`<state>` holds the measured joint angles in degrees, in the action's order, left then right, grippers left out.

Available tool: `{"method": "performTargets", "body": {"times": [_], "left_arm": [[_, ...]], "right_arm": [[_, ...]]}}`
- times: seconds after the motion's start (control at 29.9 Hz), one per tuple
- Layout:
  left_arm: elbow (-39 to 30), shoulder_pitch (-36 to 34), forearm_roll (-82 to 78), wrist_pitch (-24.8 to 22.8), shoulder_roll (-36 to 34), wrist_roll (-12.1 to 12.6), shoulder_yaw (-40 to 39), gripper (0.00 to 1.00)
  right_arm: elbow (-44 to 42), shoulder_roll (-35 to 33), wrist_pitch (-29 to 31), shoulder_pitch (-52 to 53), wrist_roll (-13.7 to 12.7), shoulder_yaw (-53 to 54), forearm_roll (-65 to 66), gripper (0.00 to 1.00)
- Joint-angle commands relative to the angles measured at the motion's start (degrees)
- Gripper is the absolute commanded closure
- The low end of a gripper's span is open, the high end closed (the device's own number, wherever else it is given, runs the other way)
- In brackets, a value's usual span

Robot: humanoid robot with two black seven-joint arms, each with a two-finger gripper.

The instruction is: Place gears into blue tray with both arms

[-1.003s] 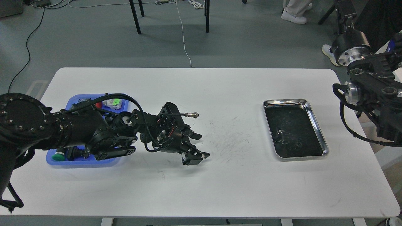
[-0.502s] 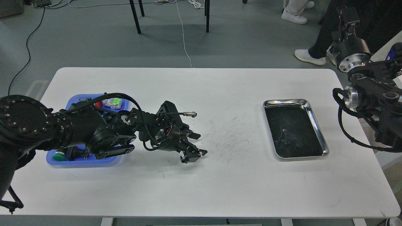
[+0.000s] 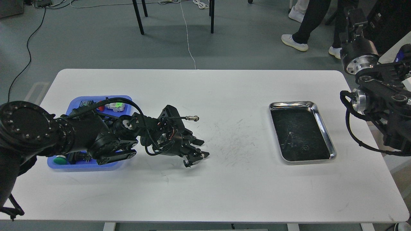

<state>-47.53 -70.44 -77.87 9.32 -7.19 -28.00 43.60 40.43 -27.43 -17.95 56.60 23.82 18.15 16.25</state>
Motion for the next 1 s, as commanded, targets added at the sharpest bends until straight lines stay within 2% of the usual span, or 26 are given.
{"method": "performTargets", "body": {"times": [0.0, 0.2, 0.5, 0.74, 0.97], "left_arm": [[1.1, 0.7, 0.0, 0.0, 0.1, 0.0, 0.0, 0.58], [2.2, 1.5, -0.2, -0.1, 0.2, 0.0, 0.8, 0.69], [2.4, 1.4, -0.6, -0.3, -0.2, 0.0, 1.5, 0.78], [1.4, 0.7, -0.6, -0.3, -1.2, 0.0, 3.1, 0.92], [1.4, -0.2, -0.5, -0.4, -3.4, 0.0, 3.0, 0.93]], "right_arm": [[0.0, 0.0, 0.0, 0.0, 0.0, 0.0, 0.0, 0.12], [-0.1, 0.0, 0.0, -0.2, 0.1, -0.1, 0.0, 0.12], [-0.1, 0.1, -0.1, -0.3, 0.1, -0.1, 0.1, 0.12], [-0.3, 0.1, -0.1, -0.4, 0.3, -0.1, 0.1, 0.12], [-0.2, 0.3, -0.2, -1.0, 0.3, 0.0, 0.1, 0.12]]}}
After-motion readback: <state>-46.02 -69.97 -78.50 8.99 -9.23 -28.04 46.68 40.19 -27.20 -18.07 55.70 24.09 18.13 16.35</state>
